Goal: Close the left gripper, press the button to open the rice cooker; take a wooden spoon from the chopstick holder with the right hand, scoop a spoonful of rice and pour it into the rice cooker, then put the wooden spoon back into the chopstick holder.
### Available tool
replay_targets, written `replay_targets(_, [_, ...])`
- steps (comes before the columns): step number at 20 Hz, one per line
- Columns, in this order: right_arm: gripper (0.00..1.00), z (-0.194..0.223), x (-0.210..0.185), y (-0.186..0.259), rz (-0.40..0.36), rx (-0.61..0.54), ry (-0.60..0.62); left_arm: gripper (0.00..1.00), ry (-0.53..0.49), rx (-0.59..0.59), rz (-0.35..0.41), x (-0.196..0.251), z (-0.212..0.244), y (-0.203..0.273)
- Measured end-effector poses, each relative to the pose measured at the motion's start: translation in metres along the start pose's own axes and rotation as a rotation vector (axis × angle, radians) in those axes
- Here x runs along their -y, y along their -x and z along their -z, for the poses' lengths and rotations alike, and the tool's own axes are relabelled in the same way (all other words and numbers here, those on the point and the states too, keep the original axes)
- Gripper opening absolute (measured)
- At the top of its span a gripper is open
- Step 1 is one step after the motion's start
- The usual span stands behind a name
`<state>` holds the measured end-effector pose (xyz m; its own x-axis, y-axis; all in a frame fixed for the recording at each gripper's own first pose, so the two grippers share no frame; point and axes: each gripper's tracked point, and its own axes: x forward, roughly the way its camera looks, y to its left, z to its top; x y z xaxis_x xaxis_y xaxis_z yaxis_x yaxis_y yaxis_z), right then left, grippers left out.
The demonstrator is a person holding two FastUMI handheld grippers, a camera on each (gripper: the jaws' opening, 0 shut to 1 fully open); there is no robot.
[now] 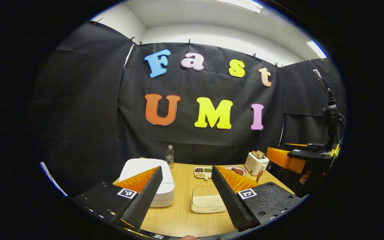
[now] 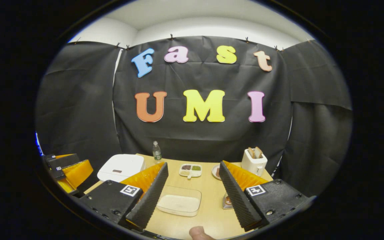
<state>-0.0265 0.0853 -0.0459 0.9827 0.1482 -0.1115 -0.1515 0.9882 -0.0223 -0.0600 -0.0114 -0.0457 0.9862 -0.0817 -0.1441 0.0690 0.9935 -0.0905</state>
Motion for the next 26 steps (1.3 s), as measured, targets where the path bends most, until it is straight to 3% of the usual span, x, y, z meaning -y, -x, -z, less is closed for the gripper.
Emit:
replay_targets(9, [1.00,-0.002,-0.001,0.003,0.034,0.018,0.042,0.94,0.001,-0.006,0.049,0.003,0.001,-0.005])
replay_targets(16, [1.00,-0.011,0.006,0.008,0.110,0.048,0.042,0.94,-0.016,0.016,0.101,0.002,-0.009,-0.007])
replay_targets(21, [0.99,-0.006,0.025,0.008,0.168,0.034,0.035,0.94,-0.017,0.006,0.137,0.010,-0.001,-0.015])
replay_targets(26, [1.00,-0.002,0.039,0.004,0.174,0.022,0.030,0.94,-0.038,0.012,0.143,0.023,-0.002,-0.021])
